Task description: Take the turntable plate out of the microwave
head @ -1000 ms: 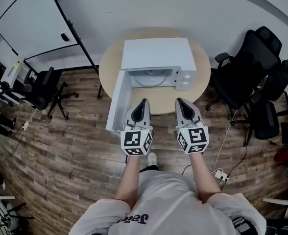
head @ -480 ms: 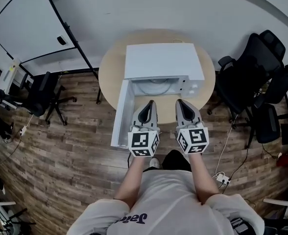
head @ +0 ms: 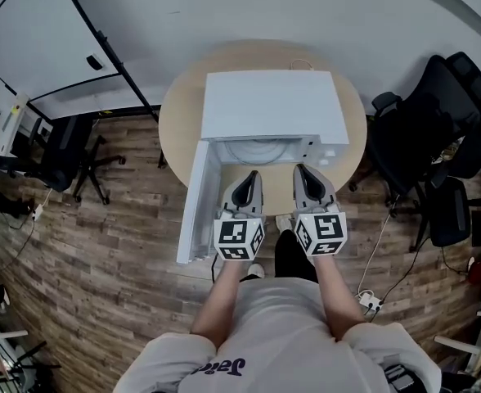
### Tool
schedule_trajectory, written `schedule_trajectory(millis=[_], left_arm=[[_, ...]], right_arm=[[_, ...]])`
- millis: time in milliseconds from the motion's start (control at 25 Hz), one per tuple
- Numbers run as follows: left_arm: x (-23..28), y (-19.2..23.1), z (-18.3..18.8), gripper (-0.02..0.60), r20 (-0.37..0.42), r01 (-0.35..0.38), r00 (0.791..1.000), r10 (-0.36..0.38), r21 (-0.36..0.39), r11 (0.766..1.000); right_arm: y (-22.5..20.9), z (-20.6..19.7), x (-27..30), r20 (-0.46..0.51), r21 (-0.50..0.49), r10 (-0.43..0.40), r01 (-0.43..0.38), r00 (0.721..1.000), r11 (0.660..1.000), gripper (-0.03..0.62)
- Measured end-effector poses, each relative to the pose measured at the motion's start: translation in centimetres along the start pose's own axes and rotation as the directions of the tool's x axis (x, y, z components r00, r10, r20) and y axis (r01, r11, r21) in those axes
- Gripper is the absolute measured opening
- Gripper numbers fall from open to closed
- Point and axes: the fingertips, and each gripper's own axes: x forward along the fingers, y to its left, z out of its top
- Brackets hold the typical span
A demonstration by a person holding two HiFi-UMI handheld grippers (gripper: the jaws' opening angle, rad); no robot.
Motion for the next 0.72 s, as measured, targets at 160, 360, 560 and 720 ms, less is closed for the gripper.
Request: schedule_trajectory(millis=[160,360,560,720], left_arm=[[2.3,1.7,-1.7,0.015,-0.028,-0.022,0.999,0.020,-0.051,0.998],[4.5,3.3,-5.1,0.015,-0.089,-0.049,0.995,0.043,-0.068,0.996],[6.2,4.9,-9.0,0.015,-0.161,-0.126,0.982,0.102,-0.147,0.981],[7.2,6.0,-11.6,0.015,-0.215,-0.146,0.971,0.102,-0.203,0.968]], right_arm=[[-0.6,-0.7,2.6,-0.020,0.010,0.033,-0.032,0.999,0.999,0.017],[-0.9,-3.3,5.4,-0.086,0.027,0.073,-0.070,0.994,0.997,0.017],[-1.5,-6.4,7.2,-0.157,0.047,0.098,-0.092,0.983,0.995,0.017],[-1.8,-7.9,8.5,-0.191,0.042,0.113,-0.106,0.975,0.993,0.017]])
